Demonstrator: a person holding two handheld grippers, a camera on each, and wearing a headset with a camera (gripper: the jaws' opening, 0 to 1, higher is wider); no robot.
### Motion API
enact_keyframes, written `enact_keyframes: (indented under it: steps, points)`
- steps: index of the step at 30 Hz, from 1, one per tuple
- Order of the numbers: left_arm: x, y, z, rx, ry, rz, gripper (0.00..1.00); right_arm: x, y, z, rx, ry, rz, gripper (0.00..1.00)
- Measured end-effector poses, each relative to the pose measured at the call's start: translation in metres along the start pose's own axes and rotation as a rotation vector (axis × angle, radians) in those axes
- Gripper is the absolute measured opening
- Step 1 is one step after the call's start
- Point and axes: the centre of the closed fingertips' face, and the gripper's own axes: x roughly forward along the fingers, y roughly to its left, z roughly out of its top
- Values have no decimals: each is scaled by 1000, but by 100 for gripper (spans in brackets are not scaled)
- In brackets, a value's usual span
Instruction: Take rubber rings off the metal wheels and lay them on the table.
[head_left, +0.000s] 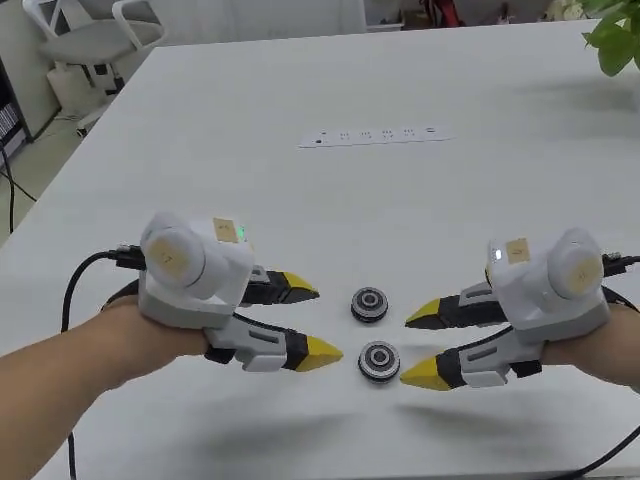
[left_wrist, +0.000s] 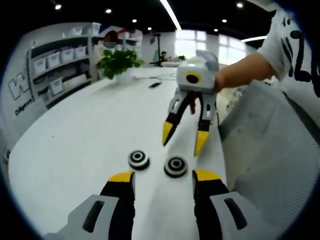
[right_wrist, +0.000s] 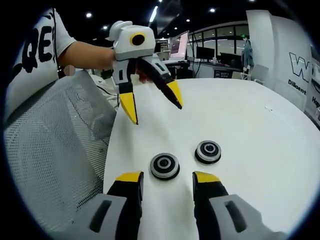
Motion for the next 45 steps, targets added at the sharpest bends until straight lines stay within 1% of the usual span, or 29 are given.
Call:
enact_keyframes:
  steps: [6, 9, 11, 18, 21, 24, 30, 32, 34, 37, 41, 45]
  points:
    - [10, -6, 0, 1, 6, -27, 45, 6, 1, -3, 15, -1, 13, 33]
    - [16, -9, -3, -1, 18, -46, 44, 9, 2, -5, 12, 6, 24, 31]
    - [20, -11, -5, -1, 27, -55, 43, 10, 3, -5, 19, 1, 30, 31]
    - [31, -19, -8, -1, 42, -87, 41, 12, 4, -8, 29, -1, 34, 29]
    - [34, -20, -9, -7, 46, -95, 39, 12, 4, -7, 32, -7, 35, 27]
    - [38, -21, -9, -21, 40, -99, 37, 13, 4, -5, 36, -17, 37, 25]
    - [43, -23, -8, -23, 39, -103, 33, 15, 4, -6, 37, -12, 38, 25]
    - [45, -24, -7, -35, 29, -107, 31, 15, 5, -7, 36, -11, 40, 25]
    - [48, -23, -4, -61, 14, -106, 29, 16, 5, -7, 38, -10, 42, 25]
    - [51, -24, -5, -59, 16, -105, 27, 16, 5, -7, 40, -9, 41, 25]
    - [55, -27, -8, -59, 26, -112, 26, 15, 6, -6, 40, -15, 40, 25]
    - [59, -28, -11, -53, 37, -105, 23, 15, 5, -7, 37, -12, 40, 25]
